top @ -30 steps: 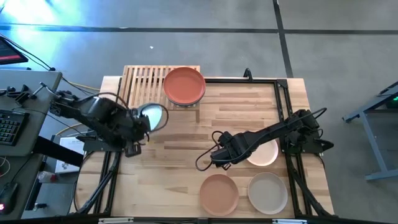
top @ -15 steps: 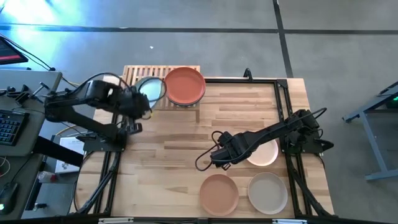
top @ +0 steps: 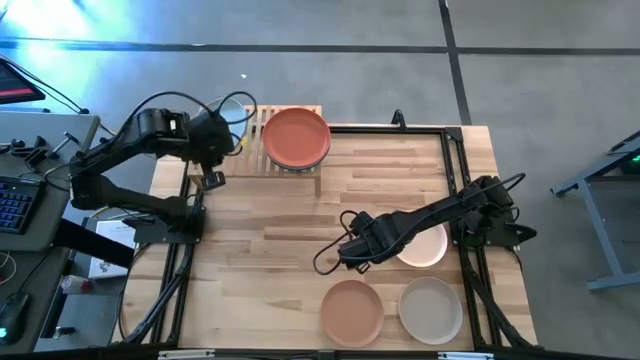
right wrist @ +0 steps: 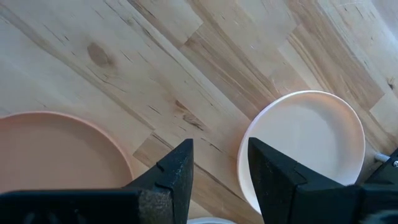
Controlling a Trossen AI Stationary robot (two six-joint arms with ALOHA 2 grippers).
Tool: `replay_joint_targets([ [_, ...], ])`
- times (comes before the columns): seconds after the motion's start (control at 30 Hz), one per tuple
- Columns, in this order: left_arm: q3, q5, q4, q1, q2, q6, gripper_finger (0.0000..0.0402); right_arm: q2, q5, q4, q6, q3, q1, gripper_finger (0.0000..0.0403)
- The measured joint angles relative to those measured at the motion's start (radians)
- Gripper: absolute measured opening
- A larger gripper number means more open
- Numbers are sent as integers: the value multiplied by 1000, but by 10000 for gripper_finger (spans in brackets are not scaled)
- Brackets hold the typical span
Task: Place and stack plates onto a shelf
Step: Put the light green plate on the shelf
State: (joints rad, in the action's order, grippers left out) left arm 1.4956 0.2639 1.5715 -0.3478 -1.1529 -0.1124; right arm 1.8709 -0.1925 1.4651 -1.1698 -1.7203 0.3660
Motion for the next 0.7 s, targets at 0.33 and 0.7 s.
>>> replay_joint_targets([
  [0.33, -147, -46, 2, -132, -6, -105, 1, 0, -8, -5, 2, 0, -16, 131],
  [0.7, -158, -37, -17, -165, -88, -155, 1, 0, -9, -27, 8, 0, -21, 131],
])
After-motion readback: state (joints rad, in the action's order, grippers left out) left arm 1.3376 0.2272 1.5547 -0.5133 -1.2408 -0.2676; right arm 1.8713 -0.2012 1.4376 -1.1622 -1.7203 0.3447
